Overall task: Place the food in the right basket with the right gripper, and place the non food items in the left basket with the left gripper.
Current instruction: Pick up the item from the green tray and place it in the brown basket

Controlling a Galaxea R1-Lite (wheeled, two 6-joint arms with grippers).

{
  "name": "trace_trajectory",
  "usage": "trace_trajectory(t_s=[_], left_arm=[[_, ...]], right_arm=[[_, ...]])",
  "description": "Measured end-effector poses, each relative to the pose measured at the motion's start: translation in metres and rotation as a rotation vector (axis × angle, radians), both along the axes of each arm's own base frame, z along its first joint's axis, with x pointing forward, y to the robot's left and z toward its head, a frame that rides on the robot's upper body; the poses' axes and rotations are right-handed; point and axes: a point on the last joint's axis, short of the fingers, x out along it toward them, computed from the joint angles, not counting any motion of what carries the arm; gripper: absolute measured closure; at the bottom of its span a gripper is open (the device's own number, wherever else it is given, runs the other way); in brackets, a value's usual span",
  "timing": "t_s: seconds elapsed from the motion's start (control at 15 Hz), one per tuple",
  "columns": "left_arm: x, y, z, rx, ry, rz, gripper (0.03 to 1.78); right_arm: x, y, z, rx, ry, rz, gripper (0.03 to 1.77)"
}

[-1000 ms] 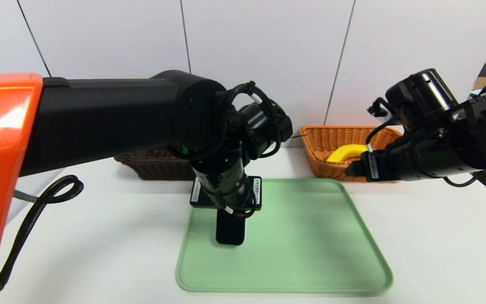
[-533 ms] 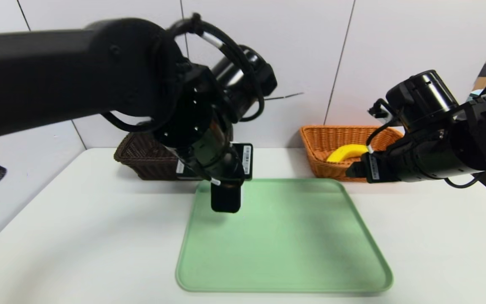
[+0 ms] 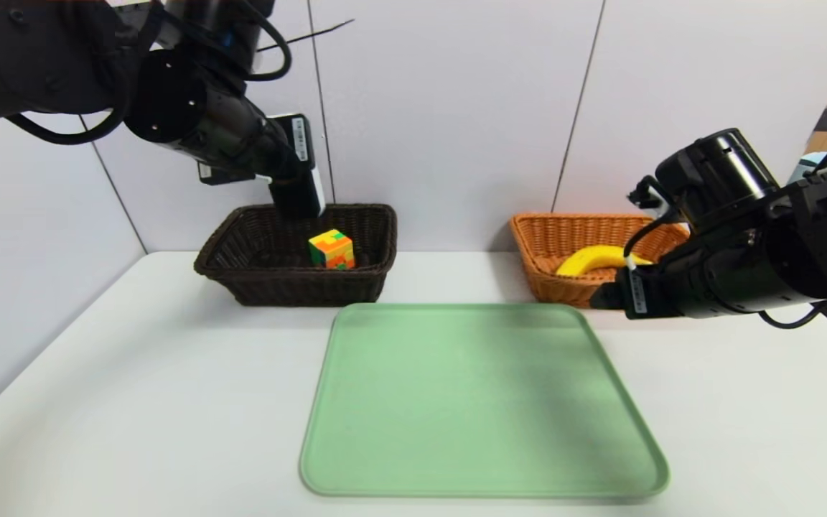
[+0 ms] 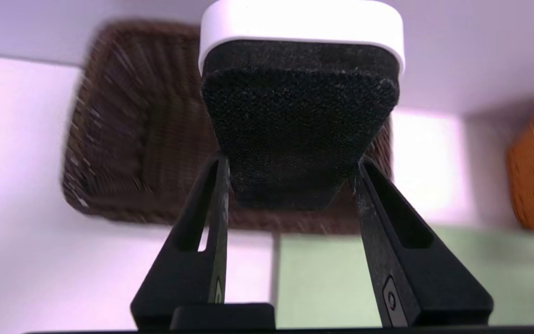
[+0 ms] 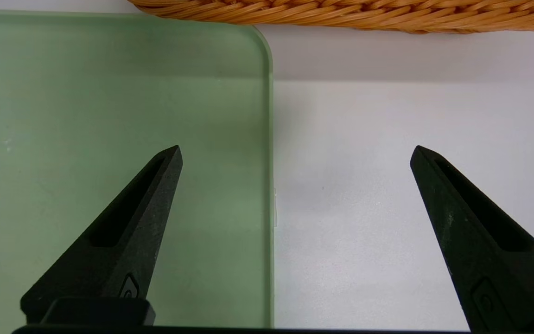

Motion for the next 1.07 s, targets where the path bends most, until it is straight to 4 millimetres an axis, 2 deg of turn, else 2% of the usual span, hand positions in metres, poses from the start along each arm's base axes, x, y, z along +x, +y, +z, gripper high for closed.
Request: trace_trajectory(t_s=[0.2,0.47,0.8,1.07], left_arm=[[0.038,0.028,-0.01,-0.011,-0.059,0.103,0.98],[0.083,0.051,-0.046,0.026,-0.031,0.167,0.98],[0.112,0.058,-0.089,0.057,0.071,0.176,0.98],[0.119,0.057,-0.104,0.08,0.107,0.169,0.98]], right_arm=[[-0.002,0.0,-0.002,-0.001,0.008,-0.002,0.1],[-0.003,-0.001,-0.002,0.002,0.006,-0.003,0.1],[-0.002,0.0,-0.002,0.002,0.006,-0.003,0.1],[-0.002,0.001,-0.002,0.002,0.005,0.001,0.1]])
